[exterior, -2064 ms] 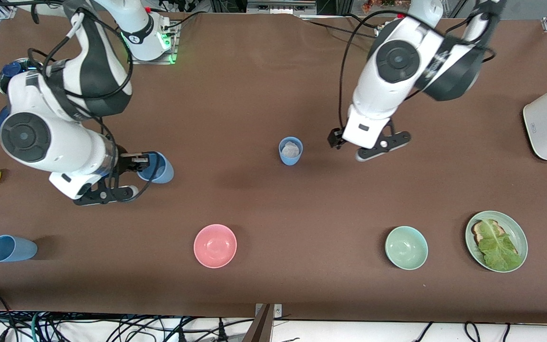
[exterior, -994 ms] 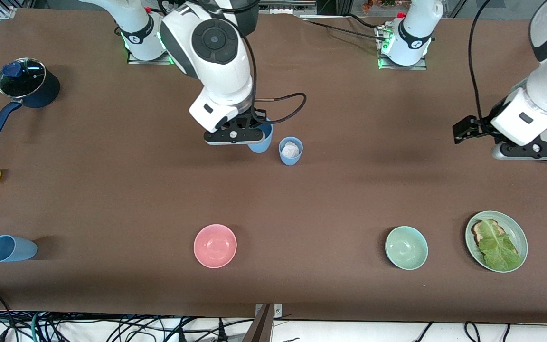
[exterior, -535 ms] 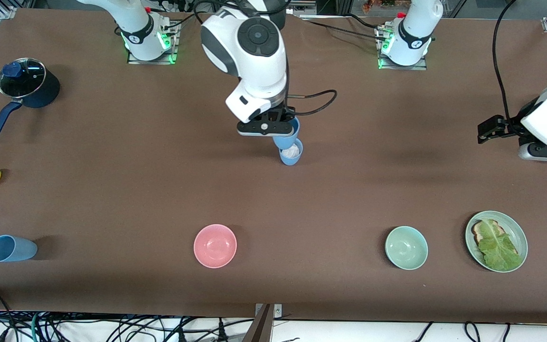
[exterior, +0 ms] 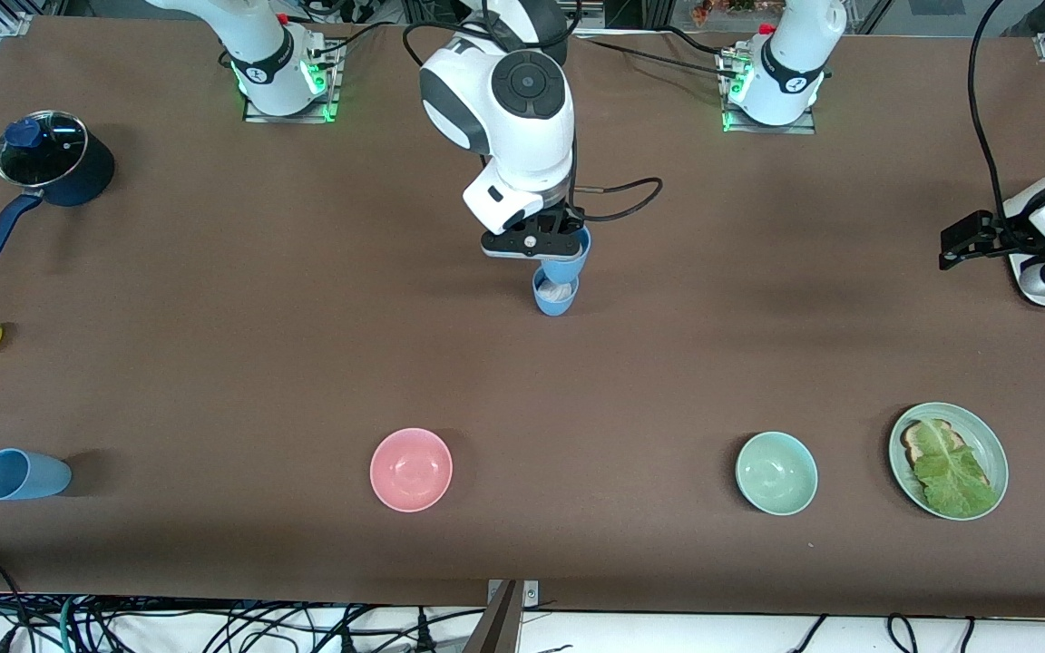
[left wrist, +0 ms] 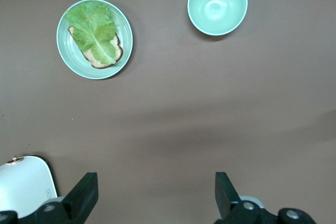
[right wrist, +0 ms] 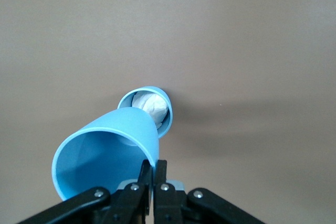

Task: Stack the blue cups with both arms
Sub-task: 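Lower the blue cup onto the tissue cup and open the right gripper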

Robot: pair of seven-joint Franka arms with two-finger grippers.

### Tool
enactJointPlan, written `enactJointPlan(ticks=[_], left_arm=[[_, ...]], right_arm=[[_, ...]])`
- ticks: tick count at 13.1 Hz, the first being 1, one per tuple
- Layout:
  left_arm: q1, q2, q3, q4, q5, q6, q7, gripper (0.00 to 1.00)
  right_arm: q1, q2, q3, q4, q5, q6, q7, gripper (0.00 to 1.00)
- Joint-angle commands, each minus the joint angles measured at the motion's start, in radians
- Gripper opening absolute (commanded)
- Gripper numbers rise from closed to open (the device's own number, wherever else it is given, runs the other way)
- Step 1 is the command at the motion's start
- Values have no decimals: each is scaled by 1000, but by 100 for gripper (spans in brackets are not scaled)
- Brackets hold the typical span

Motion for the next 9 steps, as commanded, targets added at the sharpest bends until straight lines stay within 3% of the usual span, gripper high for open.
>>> enactJointPlan(ticks=[1,7,9], left_arm=[[-9,0,17,61,-41,-59,23,98],[2,1,29,60,-45,-67,29,98],[-65,-2,93,60,-45,-73,28,98]], right_arm=[[1,-8,-4,-23,-9,38,15,0],[0,-6,-4,-94,-41,118,17,0],[-2,-6,-4,-97,-43,121,15,0]])
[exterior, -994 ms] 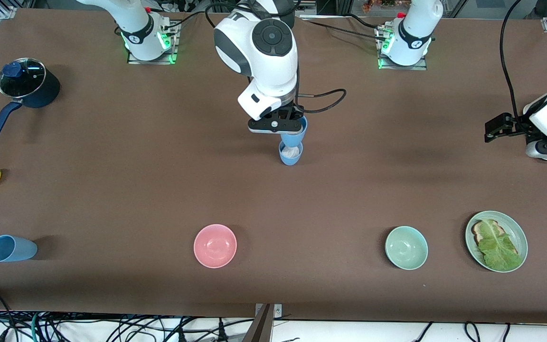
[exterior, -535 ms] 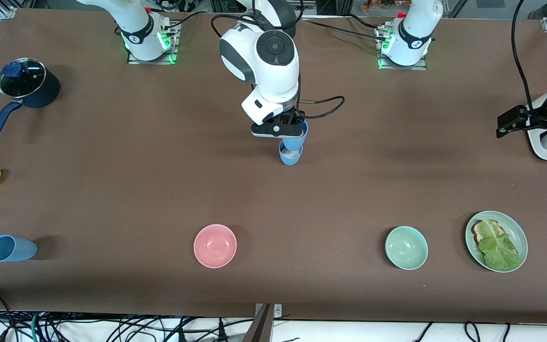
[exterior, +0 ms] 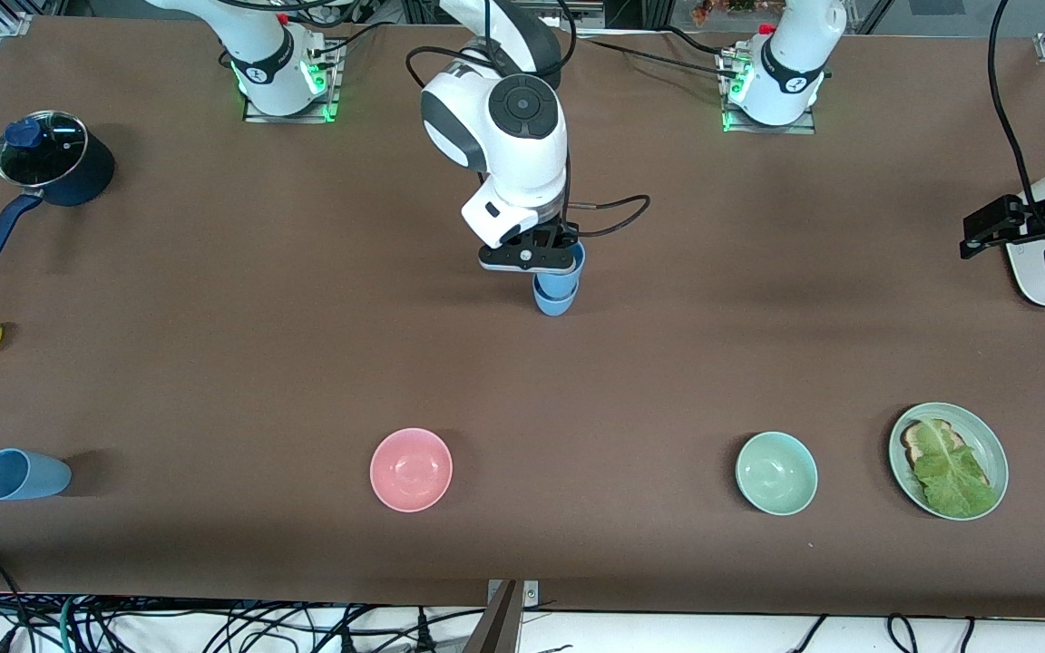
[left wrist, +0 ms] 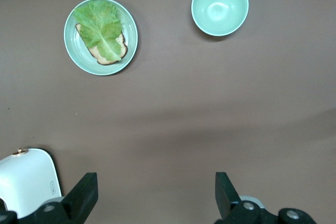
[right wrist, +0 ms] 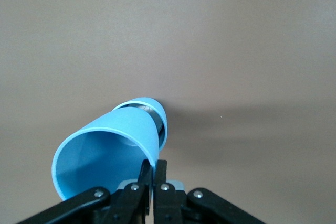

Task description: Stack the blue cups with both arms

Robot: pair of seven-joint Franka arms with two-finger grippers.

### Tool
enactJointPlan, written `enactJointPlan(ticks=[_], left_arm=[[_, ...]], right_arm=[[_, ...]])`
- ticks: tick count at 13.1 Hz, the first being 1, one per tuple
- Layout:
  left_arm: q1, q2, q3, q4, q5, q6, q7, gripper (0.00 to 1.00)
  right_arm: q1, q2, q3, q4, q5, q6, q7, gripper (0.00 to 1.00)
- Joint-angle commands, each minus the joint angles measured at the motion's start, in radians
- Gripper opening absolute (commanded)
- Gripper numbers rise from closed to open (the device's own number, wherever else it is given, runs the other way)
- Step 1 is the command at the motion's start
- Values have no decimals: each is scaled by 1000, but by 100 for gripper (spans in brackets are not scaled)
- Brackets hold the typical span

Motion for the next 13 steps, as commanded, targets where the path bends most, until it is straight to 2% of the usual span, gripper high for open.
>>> enactJointPlan(ticks=[1,2,3,5,7,8,9,13], left_arm=[[-106,-2,114,17,-34,-26,29,98],[-125,-2,136,17,-34,-33,32,98],[-125,-2,136,17,-34,-35,32,98],[-125,-18,136,8,-34,-35,30,98],[-125,-72,130,-49,-36,-27,22,98],[-120,-87,129,-72,-45,-23,21,98],[-116,-94,129,-84,-56,-16,21,98],[-117,-124,127,-127,-56,22,18,98]], right_arm=[[0,-8,1,-15,-18,17,15,0],[-1,-8,1,-17,-18,18,15,0],[-1,-8,1,-17,-18,20,15,11],[-11,-8,1,-17,-17,27,15,50],[-23,-9,1,-15,-12,27,9,67],[-31,-16,1,-12,-12,27,0,80],[-46,-29,1,-9,-11,23,-8,97],[-122,-124,3,-15,-1,-63,-61,100]])
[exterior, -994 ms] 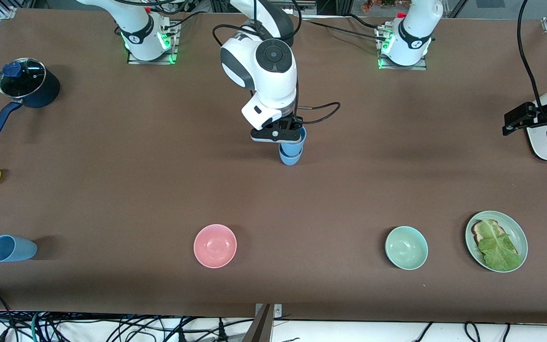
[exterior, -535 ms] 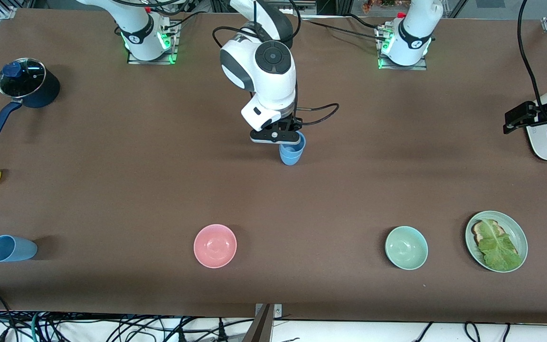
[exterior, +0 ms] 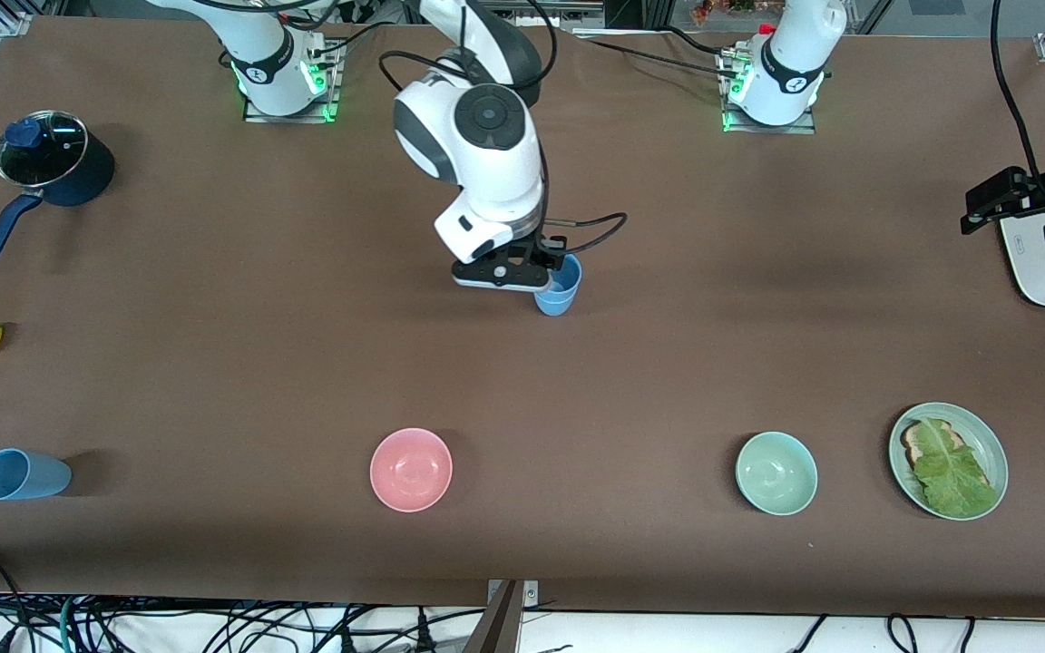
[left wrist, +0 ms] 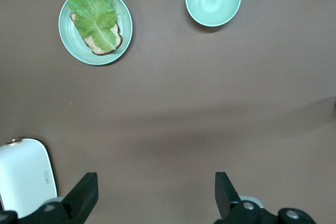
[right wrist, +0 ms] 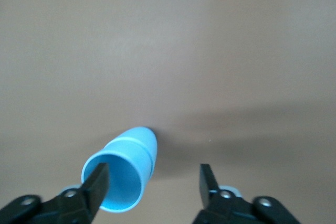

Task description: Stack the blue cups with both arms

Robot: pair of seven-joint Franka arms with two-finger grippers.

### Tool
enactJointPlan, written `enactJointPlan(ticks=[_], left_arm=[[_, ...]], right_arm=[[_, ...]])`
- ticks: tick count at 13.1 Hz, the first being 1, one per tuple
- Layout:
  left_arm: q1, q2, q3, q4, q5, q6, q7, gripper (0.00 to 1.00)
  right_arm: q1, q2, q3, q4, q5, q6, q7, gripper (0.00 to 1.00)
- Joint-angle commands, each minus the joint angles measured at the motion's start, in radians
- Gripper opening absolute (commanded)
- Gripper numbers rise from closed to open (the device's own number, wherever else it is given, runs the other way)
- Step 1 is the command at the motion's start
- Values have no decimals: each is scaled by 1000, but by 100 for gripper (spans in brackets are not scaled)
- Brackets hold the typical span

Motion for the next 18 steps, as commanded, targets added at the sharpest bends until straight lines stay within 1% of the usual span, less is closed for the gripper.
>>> enactJointPlan(ticks=[1,3,5,6,8,9,11,13,14,16,18], left_arm=[[-3,-41,7,-53,-27,32,14,98],[-5,-33,7,-42,-27,28,17,98],[-5,-31,7,-37,-27,26,17,98],[-5,-31,7,-37,-27,26,17,98],[-5,-31,7,-37,-27,25,17,98],[-5,-31,7,-37,-27,25,19,98],[-8,-31,6,-31,-27,25,14,98],[-18,-33,1,-20,-30,25,-39,98],[-17,-33,-19,-20,-41,25,-71,98],[-17,-34,-28,-19,-42,25,-85,98],[-15,-34,-27,-19,-42,25,-79,98]], right_arm=[[-69,-108,9,-20,3,-114,-84,100],[-149,-166,9,-20,19,-211,-218,100],[-245,-221,8,-29,60,-280,-343,100],[-296,-255,8,-61,62,-294,-389,100],[-385,-354,5,-177,62,-286,-487,100],[-434,-393,6,-219,63,-289,-535,100],[-500,-453,6,-244,71,-335,-627,100],[-555,-482,3,-242,78,-383,-668,100],[-589,-493,3,-244,85,-392,-700,100],[-650,-505,5,-242,100,-417,-785,100],[-687,-522,3,-244,100,-436,-796,100]])
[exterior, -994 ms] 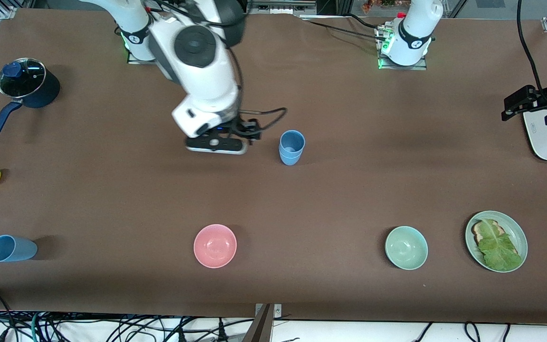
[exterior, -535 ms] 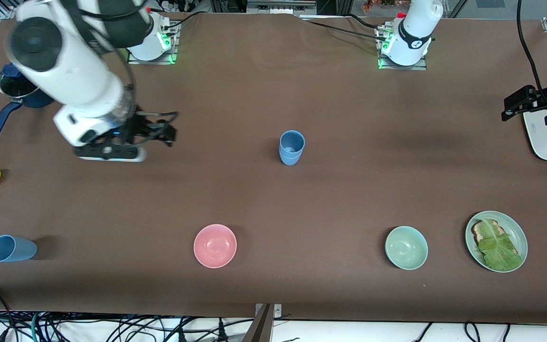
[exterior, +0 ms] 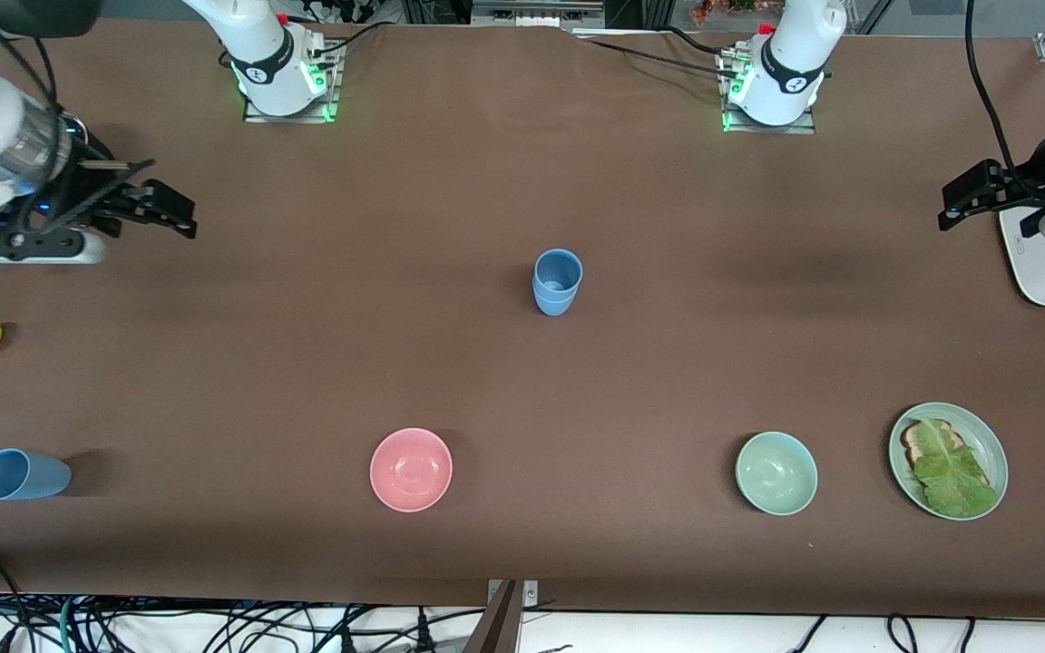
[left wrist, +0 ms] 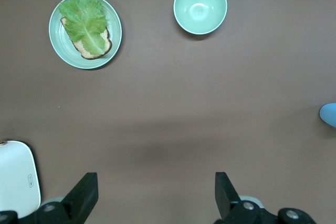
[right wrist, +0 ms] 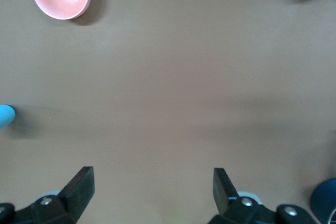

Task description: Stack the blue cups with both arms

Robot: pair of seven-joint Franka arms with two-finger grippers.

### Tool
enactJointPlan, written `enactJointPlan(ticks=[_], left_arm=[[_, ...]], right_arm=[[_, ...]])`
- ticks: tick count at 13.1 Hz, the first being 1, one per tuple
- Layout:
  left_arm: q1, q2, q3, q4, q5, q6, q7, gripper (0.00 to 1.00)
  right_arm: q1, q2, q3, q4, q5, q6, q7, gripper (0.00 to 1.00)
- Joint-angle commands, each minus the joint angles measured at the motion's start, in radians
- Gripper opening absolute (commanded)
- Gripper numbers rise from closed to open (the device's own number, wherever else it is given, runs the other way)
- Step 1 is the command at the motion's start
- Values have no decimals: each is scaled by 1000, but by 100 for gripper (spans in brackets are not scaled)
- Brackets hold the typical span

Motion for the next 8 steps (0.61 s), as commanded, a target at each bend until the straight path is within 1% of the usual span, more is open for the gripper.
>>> enactJointPlan(ticks=[1,5,7,8], left_arm=[[-1,-12,8,-2,-23,4,-5,98],[9,-11,9,5,-23,2,0,99],[9,-9,11,5,-23,2,-2,99],[9,-9,11,6,-23,2,-2,99]], right_arm=[[-56,-44,12,-34,25,-24,-30,100],[-75,-33,4,-28,25,-27,-29,100],[-75,-25,-7,-19,24,-33,-23,100],[-67,-24,-22,-14,24,-38,-21,100]])
